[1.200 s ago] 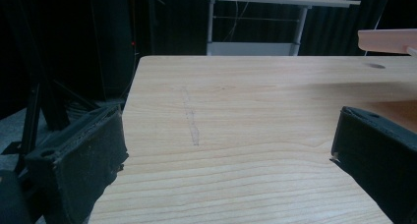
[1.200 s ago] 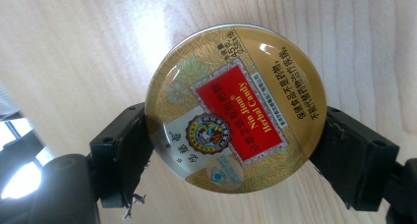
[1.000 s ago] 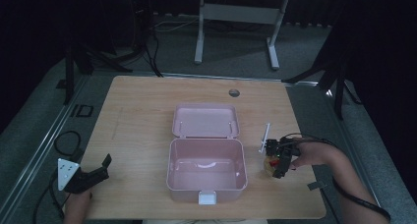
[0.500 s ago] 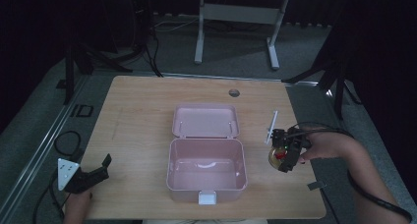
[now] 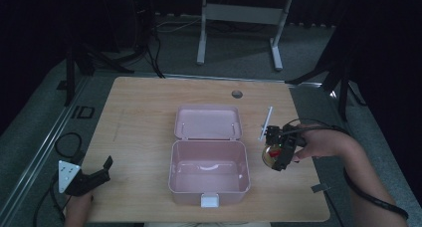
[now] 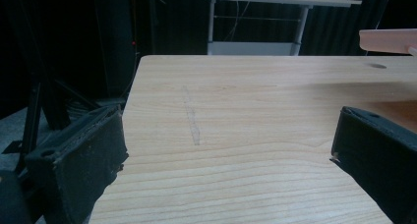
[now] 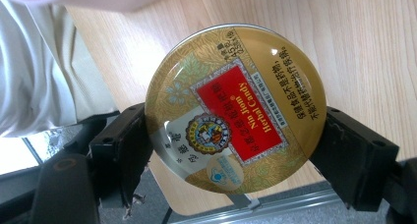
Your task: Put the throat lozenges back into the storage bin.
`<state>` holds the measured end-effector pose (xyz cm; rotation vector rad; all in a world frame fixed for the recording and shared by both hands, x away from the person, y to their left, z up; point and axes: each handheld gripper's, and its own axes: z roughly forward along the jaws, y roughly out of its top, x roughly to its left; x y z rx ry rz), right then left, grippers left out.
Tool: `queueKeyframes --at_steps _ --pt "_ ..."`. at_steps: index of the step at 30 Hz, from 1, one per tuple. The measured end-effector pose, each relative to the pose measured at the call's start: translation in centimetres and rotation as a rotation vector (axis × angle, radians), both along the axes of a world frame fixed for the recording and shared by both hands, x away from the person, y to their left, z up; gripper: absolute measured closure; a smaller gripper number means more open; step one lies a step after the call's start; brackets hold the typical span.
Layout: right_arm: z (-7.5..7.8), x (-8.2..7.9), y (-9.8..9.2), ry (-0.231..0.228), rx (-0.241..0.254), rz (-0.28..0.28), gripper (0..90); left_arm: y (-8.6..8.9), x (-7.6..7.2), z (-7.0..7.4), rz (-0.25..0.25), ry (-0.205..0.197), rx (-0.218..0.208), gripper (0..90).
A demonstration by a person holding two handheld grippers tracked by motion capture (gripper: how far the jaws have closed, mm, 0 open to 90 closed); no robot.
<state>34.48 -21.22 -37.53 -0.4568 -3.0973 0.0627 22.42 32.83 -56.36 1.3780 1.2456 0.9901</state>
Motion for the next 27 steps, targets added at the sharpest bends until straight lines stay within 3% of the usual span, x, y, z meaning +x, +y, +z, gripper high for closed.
queueKeyframes --at_steps 6,16,21,27 --pt "0.3 0.0 1.5 -0.004 0.014 0.02 20.0 0.0 0.0 0.0 0.0 0.0 -0.002 0.5" --pt "0.3 -0.3 5.6 0.007 0.022 0.065 19.9 0.0 0.0 0.0 -0.002 -0.001 -0.004 0.5" --pt "-0.3 -0.6 8.3 0.023 0.018 0.111 20.0 0.1 0.0 0.0 -0.003 -0.001 -0.003 0.5" --pt "-0.7 -0.9 10.2 0.023 0.033 0.156 20.0 0.1 0.0 0.0 -0.004 -0.001 -0.004 0.5"
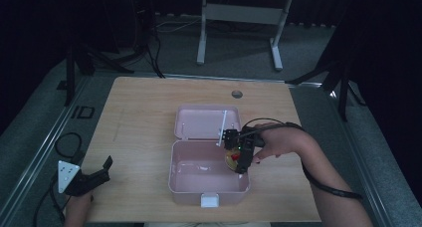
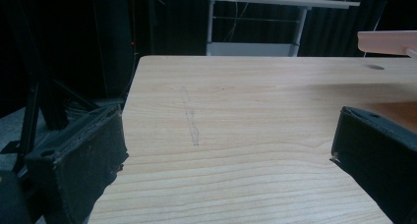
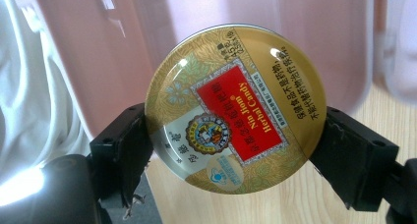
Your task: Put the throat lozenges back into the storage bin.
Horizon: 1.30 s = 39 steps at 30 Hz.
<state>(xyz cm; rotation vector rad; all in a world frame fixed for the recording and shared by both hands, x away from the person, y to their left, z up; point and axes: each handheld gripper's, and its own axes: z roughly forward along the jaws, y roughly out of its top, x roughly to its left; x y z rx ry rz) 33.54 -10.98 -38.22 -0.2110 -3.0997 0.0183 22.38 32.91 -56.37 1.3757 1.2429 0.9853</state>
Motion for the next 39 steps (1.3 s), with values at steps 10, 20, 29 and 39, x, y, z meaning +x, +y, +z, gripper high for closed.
queueKeyframes --at_steps 10,20,29,39 --pt "-1.6 0.0 1.0 0.005 0.006 0.018 20.0 0.0 0.0 0.0 -0.001 -0.002 -0.001 0.5" --pt "-4.6 -0.3 1.3 0.023 0.018 0.049 20.0 0.0 0.0 0.0 -0.003 0.001 0.0 0.5" --pt "-6.3 -0.6 1.9 0.037 0.007 0.078 19.9 0.0 0.0 0.0 -0.004 0.0 0.0 0.5" --pt "-6.4 -0.7 1.9 0.05 -0.019 0.069 19.9 0.0 0.0 0.0 -0.004 0.0 0.0 0.5"
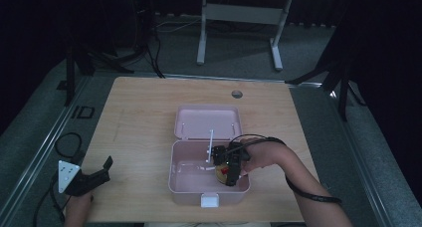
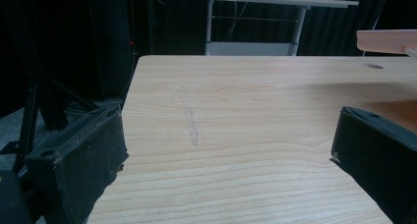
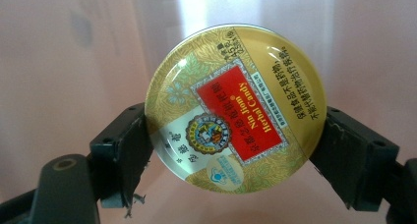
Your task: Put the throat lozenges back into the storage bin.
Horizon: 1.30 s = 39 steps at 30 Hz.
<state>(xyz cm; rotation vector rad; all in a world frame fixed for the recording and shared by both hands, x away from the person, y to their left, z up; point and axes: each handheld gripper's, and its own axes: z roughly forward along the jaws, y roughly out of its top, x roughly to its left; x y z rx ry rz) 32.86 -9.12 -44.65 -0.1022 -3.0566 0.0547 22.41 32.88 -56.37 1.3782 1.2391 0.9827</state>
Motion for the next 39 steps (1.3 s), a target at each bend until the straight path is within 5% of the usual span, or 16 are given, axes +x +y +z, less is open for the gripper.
queueKeyframes --at_steps 10,18,29,39 --pt "-0.9 0.1 -0.8 0.042 -0.028 -0.014 16.3 0.0 0.0 0.0 0.0 0.002 0.002 0.5" --pt "0.0 0.1 -1.0 0.035 -0.006 -0.012 15.4 0.0 0.0 0.0 -0.001 0.003 0.004 0.5" --pt "4.3 0.2 -2.1 -0.015 0.157 -0.02 13.5 0.0 0.0 0.0 -0.001 0.003 0.002 0.5" --pt "8.3 0.6 -5.5 -0.082 0.273 -0.071 13.0 -0.1 0.0 0.0 0.0 0.003 0.004 0.5"
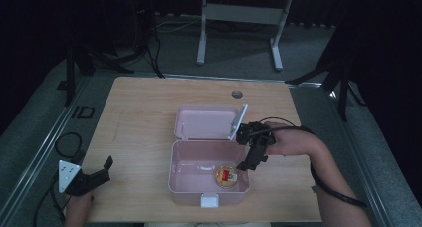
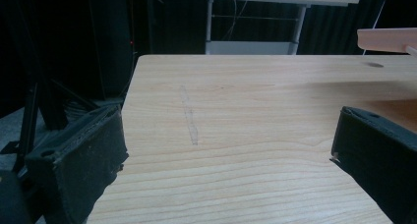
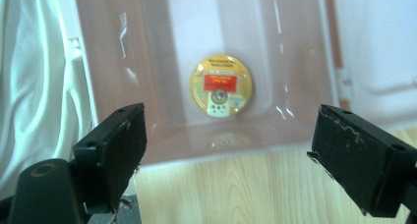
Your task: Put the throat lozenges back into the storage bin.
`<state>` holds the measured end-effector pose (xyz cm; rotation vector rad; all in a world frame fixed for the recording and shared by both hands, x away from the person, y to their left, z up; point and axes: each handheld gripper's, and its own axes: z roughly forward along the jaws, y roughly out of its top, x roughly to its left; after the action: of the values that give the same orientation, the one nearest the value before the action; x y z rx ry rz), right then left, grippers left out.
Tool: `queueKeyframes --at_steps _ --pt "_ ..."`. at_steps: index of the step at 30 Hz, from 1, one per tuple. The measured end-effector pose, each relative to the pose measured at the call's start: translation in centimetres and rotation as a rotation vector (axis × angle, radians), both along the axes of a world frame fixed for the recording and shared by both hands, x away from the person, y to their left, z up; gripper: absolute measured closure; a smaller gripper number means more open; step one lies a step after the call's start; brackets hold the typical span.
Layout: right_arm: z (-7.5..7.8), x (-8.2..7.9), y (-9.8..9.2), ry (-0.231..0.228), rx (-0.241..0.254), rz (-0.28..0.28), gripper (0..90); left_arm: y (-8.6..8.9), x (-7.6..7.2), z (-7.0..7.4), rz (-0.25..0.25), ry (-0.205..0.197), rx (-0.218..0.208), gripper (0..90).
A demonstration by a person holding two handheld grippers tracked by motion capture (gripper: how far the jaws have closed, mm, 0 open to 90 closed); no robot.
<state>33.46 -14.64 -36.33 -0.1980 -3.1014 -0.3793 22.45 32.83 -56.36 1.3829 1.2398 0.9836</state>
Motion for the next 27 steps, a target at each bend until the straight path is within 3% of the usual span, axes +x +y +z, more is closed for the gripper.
queueKeyframes --at_steps 8,10,11,15,19,27 --pt "-0.2 1.0 -3.5 -0.04 0.039 -0.063 12.4 0.0 0.0 0.0 0.0 0.0 0.0 0.5" --pt "-0.2 1.0 -3.5 -0.04 0.039 -0.063 12.4 0.0 0.0 0.0 -0.001 0.0 0.001 0.5" --pt "-0.6 1.3 -4.7 -0.079 0.053 -0.074 11.9 0.0 0.0 0.0 -0.001 0.0 0.0 0.5" --pt "-1.3 1.9 -6.1 -0.077 0.064 -0.119 11.9 0.0 0.0 0.0 -0.002 0.0 0.0 0.5" --pt "-2.8 2.5 -7.4 -0.086 0.075 -0.16 11.9 0.0 0.0 0.0 -0.003 0.0 -0.001 0.5" --pt "-7.3 3.5 -9.3 -0.122 0.178 -0.27 11.6 0.0 0.0 0.0 -0.003 0.0 0.0 0.5"
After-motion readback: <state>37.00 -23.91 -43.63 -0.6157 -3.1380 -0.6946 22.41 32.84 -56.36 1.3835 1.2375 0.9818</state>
